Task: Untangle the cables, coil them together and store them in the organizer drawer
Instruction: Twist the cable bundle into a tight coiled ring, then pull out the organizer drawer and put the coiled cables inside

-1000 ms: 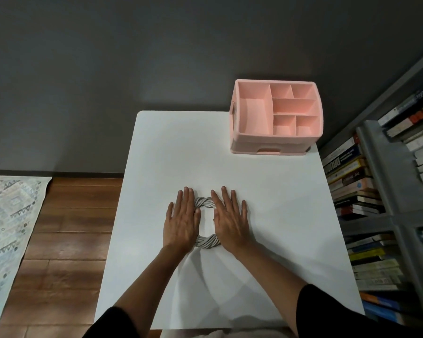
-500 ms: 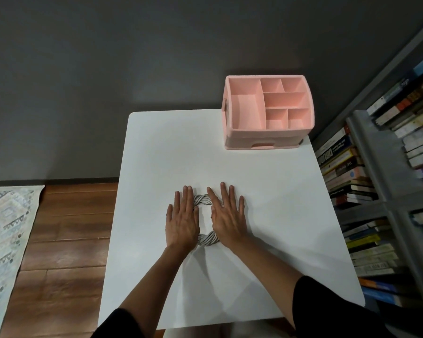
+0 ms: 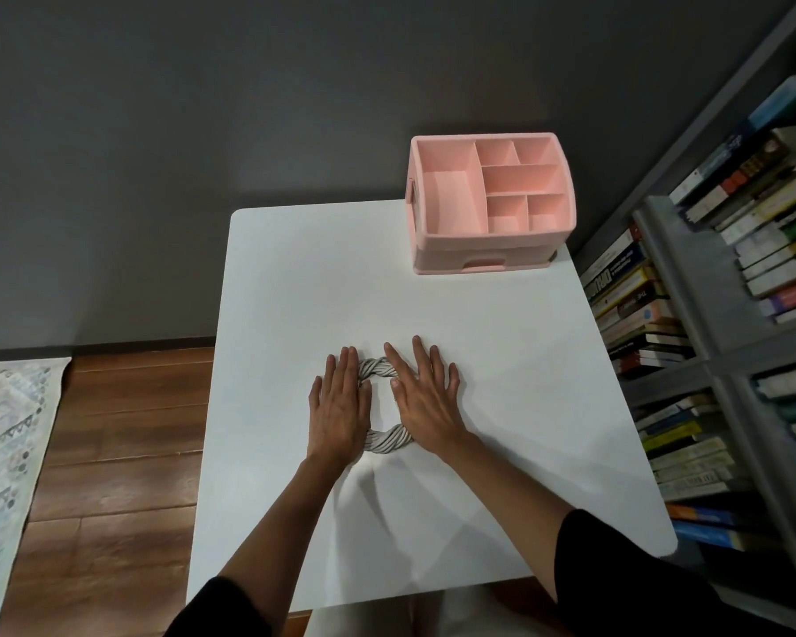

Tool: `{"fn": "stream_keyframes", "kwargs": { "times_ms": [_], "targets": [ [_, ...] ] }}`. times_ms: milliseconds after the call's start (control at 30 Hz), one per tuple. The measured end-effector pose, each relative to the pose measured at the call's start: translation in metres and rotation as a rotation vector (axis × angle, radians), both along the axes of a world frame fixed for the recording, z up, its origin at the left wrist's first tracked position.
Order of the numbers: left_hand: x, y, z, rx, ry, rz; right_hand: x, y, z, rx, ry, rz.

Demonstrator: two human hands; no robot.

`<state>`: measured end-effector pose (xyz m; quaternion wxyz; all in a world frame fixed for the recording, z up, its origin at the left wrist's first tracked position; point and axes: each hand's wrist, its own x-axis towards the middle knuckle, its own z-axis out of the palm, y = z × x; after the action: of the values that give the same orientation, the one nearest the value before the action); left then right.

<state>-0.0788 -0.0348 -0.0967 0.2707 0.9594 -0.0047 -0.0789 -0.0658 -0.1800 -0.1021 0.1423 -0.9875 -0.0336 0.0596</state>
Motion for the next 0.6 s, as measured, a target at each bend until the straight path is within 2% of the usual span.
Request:
{"fn": "stream_keyframes", "kwargs": {
  "times_ms": [200, 600],
  "targets": [
    [-0.002, -0.001, 0.006, -0.115, -0.021, 0.011, -0.004, -0.003, 0.007, 0.084, 0.023, 0.002],
    [-0.008, 0.000, 0.003, -0.057, -0.105, 0.036, -0.007, -0.012, 0.004, 0.150, 0.001, 0.005]
  ]
}}
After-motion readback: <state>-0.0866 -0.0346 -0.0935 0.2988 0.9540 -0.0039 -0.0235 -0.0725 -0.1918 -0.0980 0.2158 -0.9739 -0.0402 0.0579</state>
